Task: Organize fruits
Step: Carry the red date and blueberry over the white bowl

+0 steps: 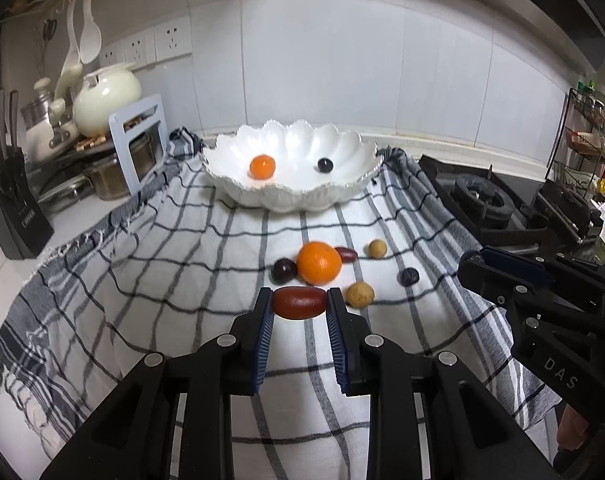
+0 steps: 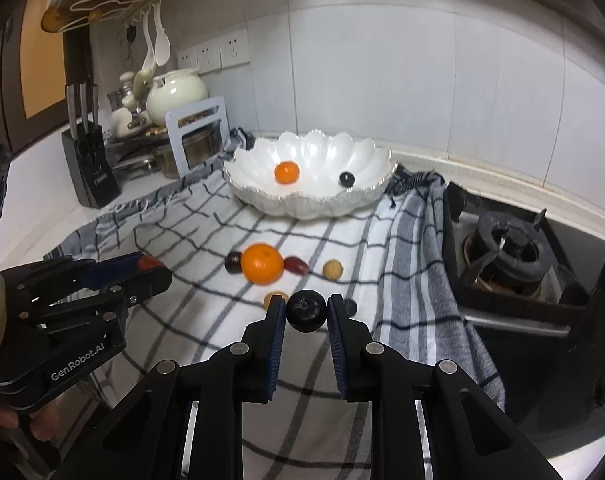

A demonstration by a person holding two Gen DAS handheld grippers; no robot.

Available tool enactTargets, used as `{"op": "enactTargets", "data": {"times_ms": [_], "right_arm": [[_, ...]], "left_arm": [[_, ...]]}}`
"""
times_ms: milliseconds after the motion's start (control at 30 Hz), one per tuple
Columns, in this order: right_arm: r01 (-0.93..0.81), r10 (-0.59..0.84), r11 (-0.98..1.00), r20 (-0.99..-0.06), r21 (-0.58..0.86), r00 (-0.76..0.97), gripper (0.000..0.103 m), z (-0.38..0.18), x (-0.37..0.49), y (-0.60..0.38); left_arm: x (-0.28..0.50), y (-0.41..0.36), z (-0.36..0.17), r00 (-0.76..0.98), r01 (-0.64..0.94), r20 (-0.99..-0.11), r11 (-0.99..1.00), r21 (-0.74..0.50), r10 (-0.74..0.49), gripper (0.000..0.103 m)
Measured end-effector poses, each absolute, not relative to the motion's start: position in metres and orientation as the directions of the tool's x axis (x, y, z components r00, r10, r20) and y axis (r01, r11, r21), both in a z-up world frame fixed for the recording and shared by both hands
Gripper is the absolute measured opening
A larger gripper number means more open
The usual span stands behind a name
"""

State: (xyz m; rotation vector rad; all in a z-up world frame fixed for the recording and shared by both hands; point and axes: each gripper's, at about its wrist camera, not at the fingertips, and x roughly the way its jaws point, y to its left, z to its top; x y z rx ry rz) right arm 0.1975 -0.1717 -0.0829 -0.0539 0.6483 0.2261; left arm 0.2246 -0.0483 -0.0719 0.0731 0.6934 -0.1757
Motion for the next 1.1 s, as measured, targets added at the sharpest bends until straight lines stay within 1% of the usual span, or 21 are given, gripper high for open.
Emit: {"op": "enactTargets", "data": {"times_ms": [567,867,1100], "right_arm": [[-0.198,0.174,0.980,-0.494,0.004,0.852,0.023,-0.044,0.218,-0.162],[-0.181,0.158,0.983,-0.451,-0.008,0.879,0.023,-0.029,0.246,-0.157],[-0.184,0.155,0.983,-0.441,-0.023,0.884,0.023,-0.023,0.275,-0.151]], "left_arm": [[0.246,-0.037,-0.027,0.841,0.187,-0.523,0.981,0.045,-0.136,0.027],[0.272,-0.030,-0.017,0.854,0.186,-0.502,0.982,0.044,-0.139,0.027],[0.301,-0.021,-0.014,0.847,0.180,-0.510,0.984,0.011,-0.150,0.027]]}}
